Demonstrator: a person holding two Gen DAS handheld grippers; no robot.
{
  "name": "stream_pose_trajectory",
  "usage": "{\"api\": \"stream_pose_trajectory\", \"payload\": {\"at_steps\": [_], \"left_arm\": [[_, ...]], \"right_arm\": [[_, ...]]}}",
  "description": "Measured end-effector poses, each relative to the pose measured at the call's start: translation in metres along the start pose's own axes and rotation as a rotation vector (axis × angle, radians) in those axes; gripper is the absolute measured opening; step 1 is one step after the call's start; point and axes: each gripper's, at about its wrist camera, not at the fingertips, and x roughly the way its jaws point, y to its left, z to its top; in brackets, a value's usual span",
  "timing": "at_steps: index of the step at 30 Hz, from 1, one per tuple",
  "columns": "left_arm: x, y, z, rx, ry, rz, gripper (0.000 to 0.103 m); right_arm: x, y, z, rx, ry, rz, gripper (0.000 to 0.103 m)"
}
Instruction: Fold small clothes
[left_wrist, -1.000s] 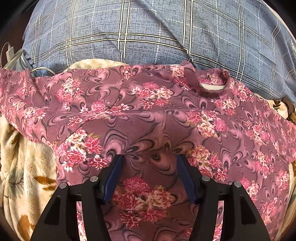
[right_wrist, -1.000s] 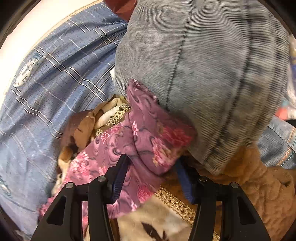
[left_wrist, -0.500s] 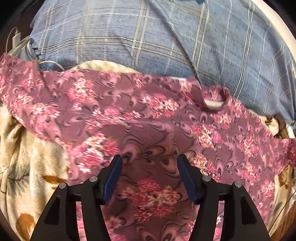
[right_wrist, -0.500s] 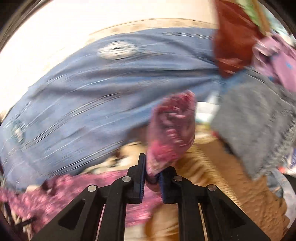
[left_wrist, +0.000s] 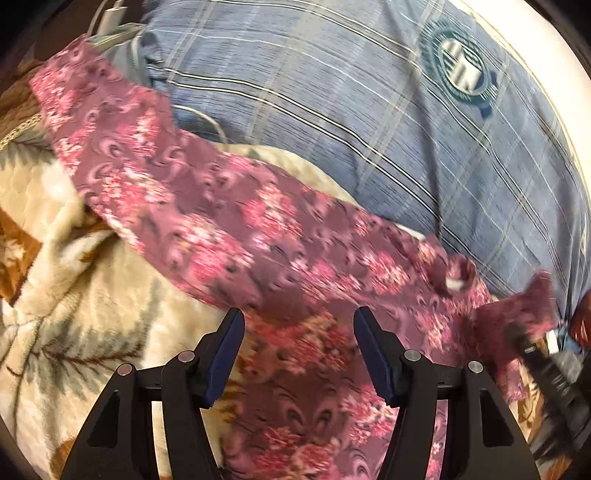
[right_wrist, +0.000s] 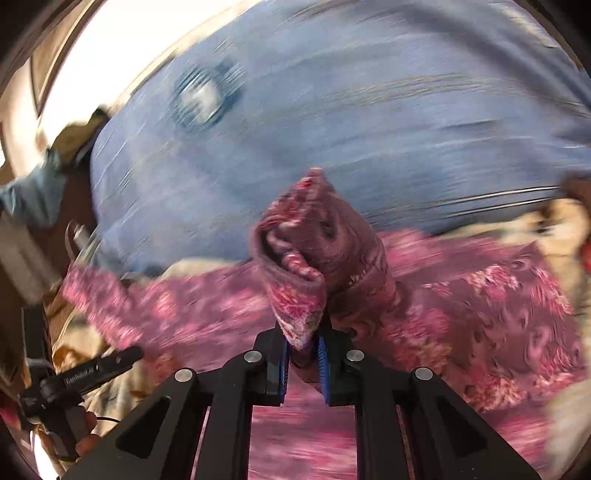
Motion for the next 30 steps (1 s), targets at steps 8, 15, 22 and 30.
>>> {"api": "stream_pose_trajectory", "payload": {"at_steps": [8,15,22,30], "left_arm": [[0.001,0.016,0.005,-0.053,0.023,-0.018,0.061],[0.018,-0.008,0.001,0.0,0.082,-0.064,0.063],[0.043,-0.053,-0.01,0.125,0.133,-0.086,0.069],[0.051,-0.083,-0.013,0.184,0.044,-0.088,0.002]], "right_arm": [[0.064,0.085,-0.044,-0.061,0.219,0.099,0.038],[-0.009,0.029,-0.065,0.016,0.179,0.162,0.053],[-0.076,-0.121,-0.079,0.347,0.057,-0.056,0.056],[-0.053,-0.186,-0.066,0.582,0.029,0.002,0.004]]}}
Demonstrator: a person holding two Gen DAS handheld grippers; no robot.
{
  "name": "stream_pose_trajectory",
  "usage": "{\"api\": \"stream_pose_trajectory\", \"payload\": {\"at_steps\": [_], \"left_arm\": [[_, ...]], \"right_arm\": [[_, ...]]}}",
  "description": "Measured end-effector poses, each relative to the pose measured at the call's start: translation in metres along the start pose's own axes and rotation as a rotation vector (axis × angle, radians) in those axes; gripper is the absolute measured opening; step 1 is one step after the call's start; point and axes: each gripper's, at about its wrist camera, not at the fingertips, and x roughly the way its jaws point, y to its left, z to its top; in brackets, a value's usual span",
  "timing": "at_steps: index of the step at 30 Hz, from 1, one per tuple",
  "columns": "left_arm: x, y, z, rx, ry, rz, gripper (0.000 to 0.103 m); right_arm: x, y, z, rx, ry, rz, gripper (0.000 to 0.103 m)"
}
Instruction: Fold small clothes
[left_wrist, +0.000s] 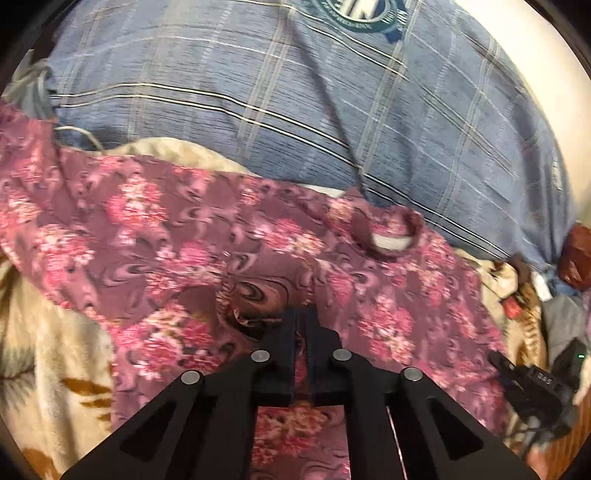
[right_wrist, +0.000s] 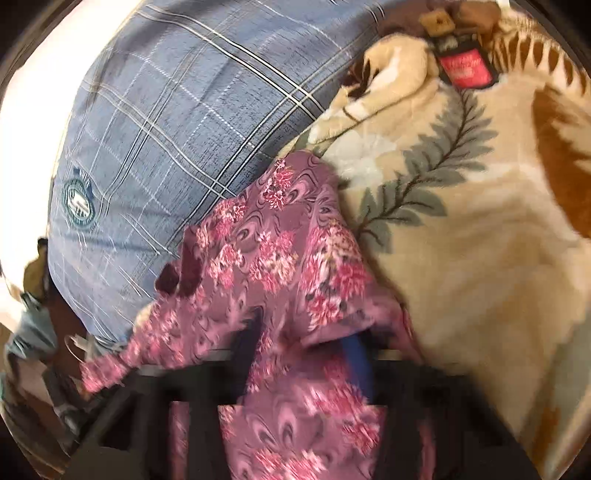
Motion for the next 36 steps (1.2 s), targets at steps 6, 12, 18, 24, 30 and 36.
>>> {"api": "stream_pose_trajectory", "payload": {"at_steps": [6,12,18,24,30,36], "left_arm": [[-0.007,0.013,-0.003,0.024,-0.039,0.218,0.002],[-0.034,0.038,0.01,-0.114,-0.099,0.092,0.006],[-0.014,0.008,-0.001,-0.063,-0.041,-0.029,0.043],[0.044,0.004,-0.005,0.024,0.1,0.163,0.043],[0.01,0.006,-0.002,-0.003,0.086,0.082,0.04],[-0.081,0.076,0.042,-0.1,-0.109,0.105,0.059]], "right_arm": [[-0.011,0.008,-0.003,-0.036,-0.033,0.045,0.005],[-0.024,-0.01,-0.014,0.008,0.003,-0.009,0.017],[-0.041,0.048,-0.015,-0.235,-0.121,0.035,0.047],[0.016,0.025,-0.012,-0.216,-0.035,-0.086,0.044],[0.017,0.035,-0.024,-0.315,-0.092,-0.107,0.056],[0.018,0.037,-0.025,-0.335,-0.101,-0.1,0.06]]}}
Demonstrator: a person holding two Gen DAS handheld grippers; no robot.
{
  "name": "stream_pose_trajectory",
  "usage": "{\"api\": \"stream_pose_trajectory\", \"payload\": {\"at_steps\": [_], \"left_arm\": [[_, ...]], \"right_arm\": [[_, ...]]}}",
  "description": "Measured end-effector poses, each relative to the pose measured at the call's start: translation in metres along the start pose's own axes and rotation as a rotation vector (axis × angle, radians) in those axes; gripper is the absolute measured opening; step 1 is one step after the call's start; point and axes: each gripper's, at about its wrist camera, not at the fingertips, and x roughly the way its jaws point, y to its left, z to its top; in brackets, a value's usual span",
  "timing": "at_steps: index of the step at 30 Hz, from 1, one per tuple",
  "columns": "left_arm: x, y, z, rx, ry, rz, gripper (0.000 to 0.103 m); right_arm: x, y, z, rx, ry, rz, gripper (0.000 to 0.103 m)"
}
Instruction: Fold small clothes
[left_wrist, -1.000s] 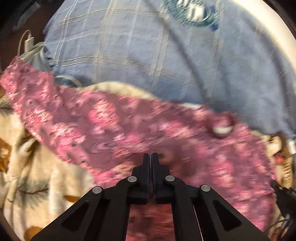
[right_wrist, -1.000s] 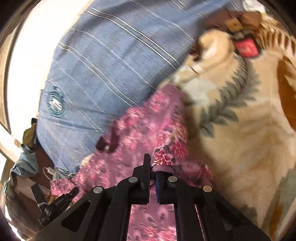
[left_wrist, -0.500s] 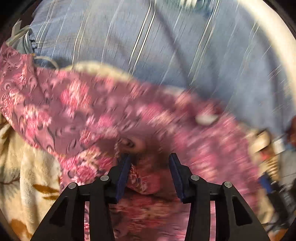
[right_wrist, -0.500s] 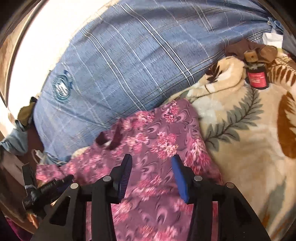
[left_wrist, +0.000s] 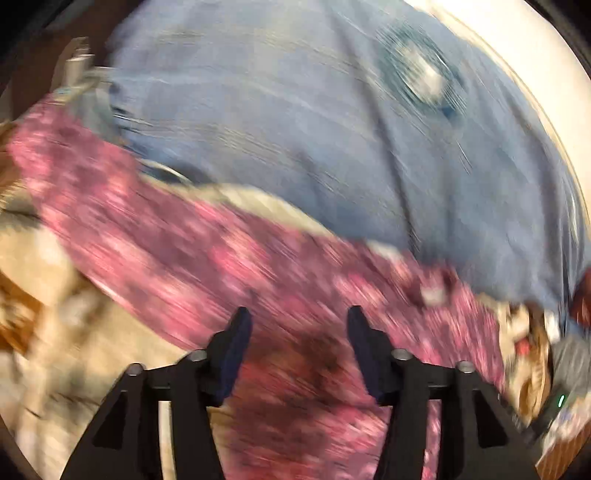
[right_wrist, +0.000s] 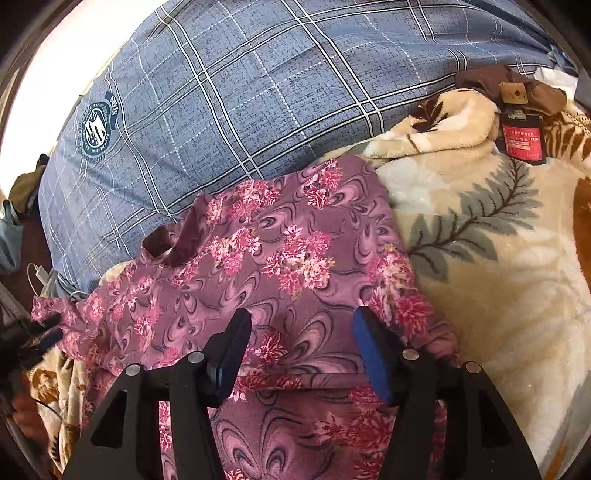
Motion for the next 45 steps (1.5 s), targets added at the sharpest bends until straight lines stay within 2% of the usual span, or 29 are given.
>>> {"api": "stream_pose_trajectory", "payload": {"at_steps": [5,8,11,16,18,20,21,22,23,24,26,28,31,33,37,42,45], "left_arm": [[-0.022,0.114,0.068,-0.158,-0.025,0.195,0.059],[-0.027,0.162,0.089,-0.235,-0.024,0.259,0.059],[-0.029,0.208,0.1,-0.368,-0.012,0.254,0.059],[-0.012,0.248,0.101,-0.513,0.017,0.212,0.059],[-0.005,0.252,0.104,-0.53,0.014,0.181,0.071],[-0.001,0.253,0.11,-0.541,-0.013,0.126,0.073],[0.003,0.254,0.112,-0.542,-0.016,0.095,0.065],[0.011,0.257,0.114,-0.556,-0.006,0.047,0.051],[0.02,0.259,0.114,-0.576,0.013,0.011,0.019],[0.028,0.266,0.112,-0.607,0.038,-0.026,0.008],[0.039,0.272,0.107,-0.645,0.051,-0.041,0.005],[0.038,0.274,0.105,-0.646,0.017,-0.047,0.003],[0.02,0.259,0.103,-0.592,-0.04,-0.073,0.003],[0.001,0.235,0.105,-0.524,-0.061,-0.096,0.003],[-0.036,0.158,0.103,-0.354,-0.091,-0.144,0.003],[-0.056,0.055,0.076,-0.202,-0.09,-0.232,0.003],[-0.03,0.001,0.056,-0.158,-0.018,-0.282,0.003]], "right_arm": [[0.004,0.003,0.0,-0.012,-0.005,0.004,0.064],[0.005,0.005,-0.001,-0.022,-0.005,0.003,0.066],[0.005,0.006,0.0,-0.027,-0.006,0.003,0.067],[0.006,0.006,-0.001,-0.032,-0.004,0.002,0.068],[0.007,0.007,-0.001,-0.035,-0.003,0.002,0.068],[0.008,0.007,-0.001,-0.04,-0.002,0.0,0.069],[0.008,0.007,-0.001,-0.042,-0.002,-0.001,0.069],[0.008,0.008,-0.001,-0.043,-0.001,-0.001,0.069],[0.008,0.008,-0.001,-0.043,-0.002,-0.002,0.069],[0.008,0.008,-0.001,-0.043,-0.002,-0.001,0.069],[0.008,0.008,-0.001,-0.043,-0.003,0.002,0.069],[0.008,0.008,0.0,-0.042,-0.004,0.004,0.069],[0.008,0.006,0.0,-0.04,-0.007,0.013,0.07],[0.008,0.006,0.0,-0.039,-0.008,0.019,0.071],[0.007,0.005,0.0,-0.033,-0.013,0.028,0.071],[0.005,0.002,0.0,-0.024,-0.018,0.04,0.071],[0.004,0.001,-0.001,-0.017,-0.021,0.048,0.071]]}}
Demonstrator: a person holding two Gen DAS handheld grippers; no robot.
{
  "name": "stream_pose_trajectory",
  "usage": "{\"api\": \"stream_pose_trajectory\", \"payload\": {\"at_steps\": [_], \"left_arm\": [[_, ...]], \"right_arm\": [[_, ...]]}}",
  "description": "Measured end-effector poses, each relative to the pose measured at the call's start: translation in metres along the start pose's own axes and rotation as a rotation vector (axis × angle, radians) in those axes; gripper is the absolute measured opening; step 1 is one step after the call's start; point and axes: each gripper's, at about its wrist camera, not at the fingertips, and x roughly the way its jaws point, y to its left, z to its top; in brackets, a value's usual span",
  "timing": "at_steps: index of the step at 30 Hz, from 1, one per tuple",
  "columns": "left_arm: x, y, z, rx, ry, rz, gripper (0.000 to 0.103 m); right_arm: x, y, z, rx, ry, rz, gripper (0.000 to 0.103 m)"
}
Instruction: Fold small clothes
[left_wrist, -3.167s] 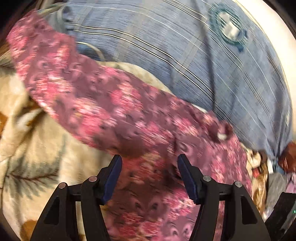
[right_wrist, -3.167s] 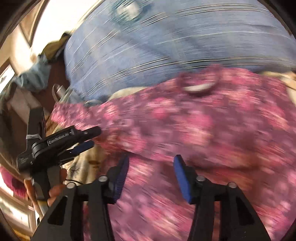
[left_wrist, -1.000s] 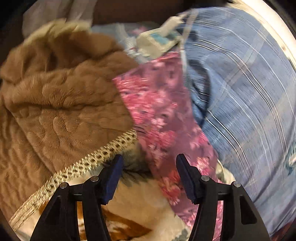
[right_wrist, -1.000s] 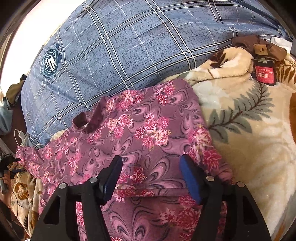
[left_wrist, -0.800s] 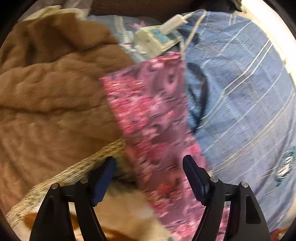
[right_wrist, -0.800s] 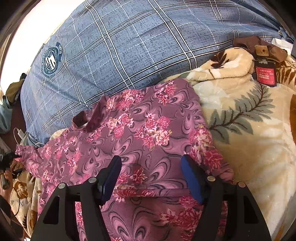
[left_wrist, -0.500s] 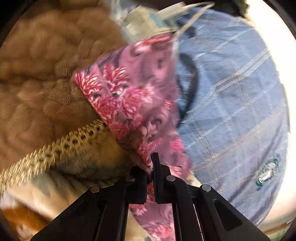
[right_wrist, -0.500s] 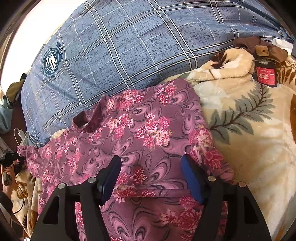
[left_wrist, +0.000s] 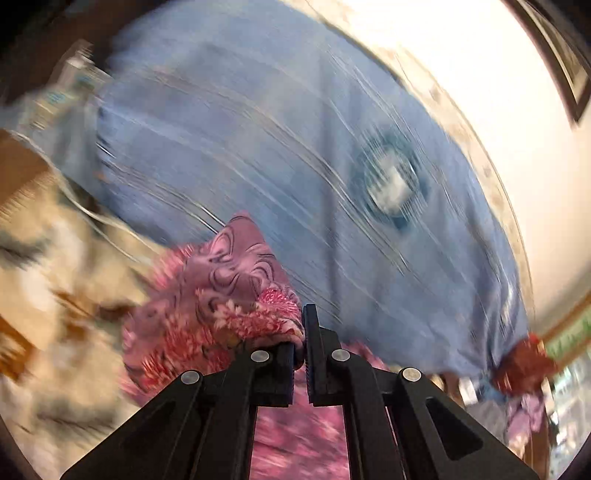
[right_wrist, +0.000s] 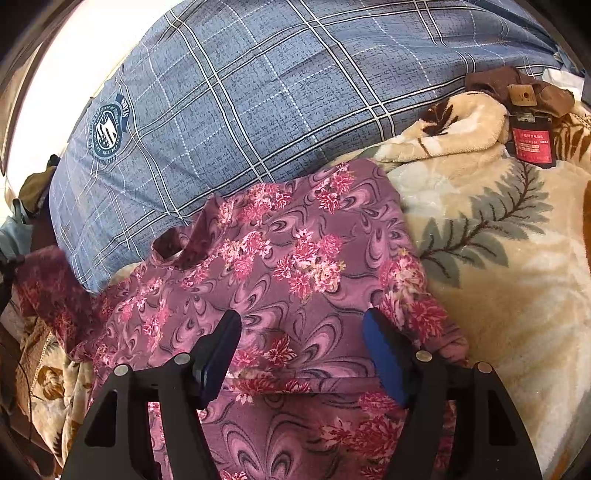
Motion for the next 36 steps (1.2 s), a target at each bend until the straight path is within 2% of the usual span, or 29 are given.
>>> {"api": "stream_pose_trajectory", "payload": {"at_steps": [2,8,11,13,14,15,16,17,18,21,23,26,28,30,33,34,36], "left_arm": [[0.04,-0.022,-0.017,0.016,0.075,-0.011,0.003],[0.15,-0.067,-0.087,0.072,0.284,0.062,0.003],[0.186,-0.079,-0.111,0.118,0.339,0.14,0.003],[0.201,-0.082,-0.116,0.132,0.355,0.178,0.005],[0.204,-0.083,-0.118,0.139,0.37,0.199,0.01],[0.213,-0.096,-0.12,0.145,0.384,0.203,0.024],[0.218,-0.102,-0.123,0.15,0.403,0.197,0.033],[0.219,-0.106,-0.124,0.152,0.42,0.187,0.047],[0.215,-0.109,-0.125,0.156,0.428,0.176,0.053],[0.192,-0.114,-0.123,0.193,0.423,0.138,0.053],[0.153,-0.105,-0.119,0.175,0.39,0.079,0.053],[0.089,-0.065,-0.106,0.093,0.289,0.023,0.059],[0.062,-0.025,-0.097,0.017,0.199,0.027,0.06],[0.049,0.006,-0.091,-0.034,0.16,0.057,0.061],[0.043,0.044,-0.087,-0.124,0.164,0.015,0.06],[0.043,0.052,-0.087,-0.143,0.166,0.006,0.06],[0.048,0.062,-0.082,-0.184,0.182,-0.01,0.06]], "right_arm": [[-0.001,-0.001,0.0,0.004,-0.003,0.006,0.071],[-0.005,-0.004,0.0,0.021,-0.016,0.034,0.071],[-0.006,-0.005,-0.001,0.029,-0.022,0.047,0.071],[-0.006,-0.006,-0.001,0.032,-0.025,0.053,0.071],[-0.007,-0.006,-0.001,0.033,-0.026,0.055,0.071],[-0.008,-0.007,-0.002,0.035,-0.029,0.058,0.071],[-0.009,-0.009,-0.002,0.037,-0.03,0.06,0.071],[-0.009,-0.009,-0.002,0.037,-0.03,0.062,0.071],[-0.009,-0.01,-0.003,0.037,-0.031,0.062,0.071],[-0.009,-0.01,-0.003,0.037,-0.03,0.06,0.071],[-0.009,-0.01,-0.003,0.038,-0.03,0.061,0.071],[-0.009,-0.01,-0.003,0.035,-0.025,0.055,0.071],[-0.007,-0.007,-0.002,0.031,-0.02,0.049,0.072],[-0.006,-0.004,0.0,0.026,-0.011,0.041,0.072],[-0.003,0.013,0.006,-0.013,0.032,-0.041,0.074],[-0.004,0.023,0.006,-0.041,0.039,-0.04,0.074],[-0.008,0.057,0.003,-0.147,0.033,0.022,0.074]]}}
